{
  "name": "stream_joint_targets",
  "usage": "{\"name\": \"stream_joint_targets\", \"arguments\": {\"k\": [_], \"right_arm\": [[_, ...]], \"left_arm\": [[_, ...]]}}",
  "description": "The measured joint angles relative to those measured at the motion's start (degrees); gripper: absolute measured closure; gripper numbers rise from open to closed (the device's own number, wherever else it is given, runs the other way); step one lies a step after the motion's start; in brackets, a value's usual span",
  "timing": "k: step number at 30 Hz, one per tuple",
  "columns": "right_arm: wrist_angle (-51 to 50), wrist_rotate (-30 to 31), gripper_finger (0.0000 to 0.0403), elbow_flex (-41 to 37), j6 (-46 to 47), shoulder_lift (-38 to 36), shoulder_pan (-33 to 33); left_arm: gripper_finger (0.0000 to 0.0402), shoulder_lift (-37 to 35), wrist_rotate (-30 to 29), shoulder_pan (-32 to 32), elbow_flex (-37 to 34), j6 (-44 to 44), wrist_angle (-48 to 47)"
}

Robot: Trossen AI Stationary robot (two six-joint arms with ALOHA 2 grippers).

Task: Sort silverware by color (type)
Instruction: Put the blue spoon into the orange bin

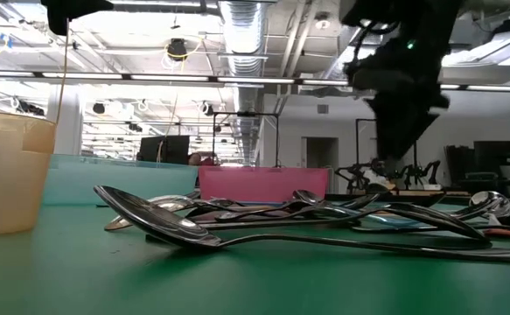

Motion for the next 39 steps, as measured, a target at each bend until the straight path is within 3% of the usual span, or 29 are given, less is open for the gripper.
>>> {"name": "stream_joint_targets", "arguments": {"k": [3,14,39], "right_arm": [[-2.9,0.5,0.0173,-1.7,0.0,-1.6,-2.4],[17.1,-4.3,0.0173,-17.1,-5.2,-5.1,-9.9],[29.1,0.6,0.0173,-17.6,-11.8,-3.7,-11.2]], "left_arm": [[0.0243,0.0,0.0,0.0,0.0,0.0,0.0],[0.0243,0.0,-0.3,0.0,0.0,0.0,-0.1],[0.0243,0.0,-1.0,0.0,0.0,-1.3,-0.3]]}}
